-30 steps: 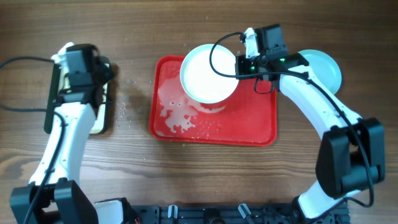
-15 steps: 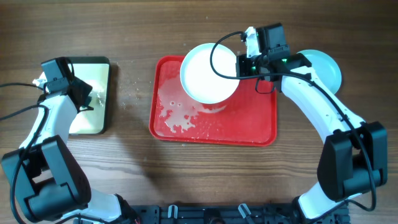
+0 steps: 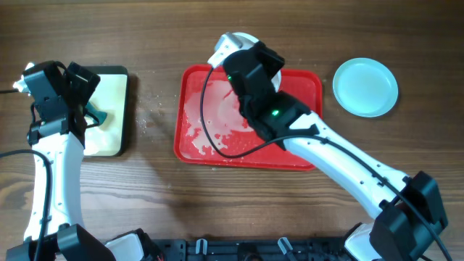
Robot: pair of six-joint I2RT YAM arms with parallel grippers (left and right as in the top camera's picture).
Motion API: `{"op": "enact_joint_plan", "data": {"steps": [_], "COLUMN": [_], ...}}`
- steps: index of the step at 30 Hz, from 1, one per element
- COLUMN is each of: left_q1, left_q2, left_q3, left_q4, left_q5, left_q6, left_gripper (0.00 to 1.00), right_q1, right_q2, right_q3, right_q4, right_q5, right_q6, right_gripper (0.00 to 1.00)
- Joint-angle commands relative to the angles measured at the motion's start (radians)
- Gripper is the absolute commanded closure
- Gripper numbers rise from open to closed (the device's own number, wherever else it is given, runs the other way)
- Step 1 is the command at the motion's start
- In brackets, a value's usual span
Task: Clean dirty plates on tray and stack at the side
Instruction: 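Lift the white plate with the right gripper and stack it right of tray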
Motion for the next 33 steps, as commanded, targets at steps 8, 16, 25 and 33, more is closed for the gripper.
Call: {"op": "enact_joint_plan", "data": {"steps": [8,16,25,33], "left_q1": [0.001,0.001,0.001,0.001], "left_q2": [0.003,0.003,0.003,0.003], "left_q3": [0.006,0.006,0.006,0.006], "left_q4": [0.002,0.002,0.002,0.002], "left_q5": [0.015,0.015,0.015,0.015], "left_q6": [0.002,0.002,0.002,0.002], "left_gripper": [0.00,0.00,0.00,0.00], "right_q1": [0.092,0.075,-0.329,-1.014], "right_q2": [-0.018,-0.014,-0.015,-0.013], "right_q3": [0.015,0.015,0.015,0.014], "right_q4": [0.088,-0.100,-0.128,-0.356], "right_q5": [0.102,-0.153,-0.108,-1.067], "right_q6": [-0.570,-0.149,0.735,1.035], "right_gripper": [0.96,0.96,0.96,0.96]}}
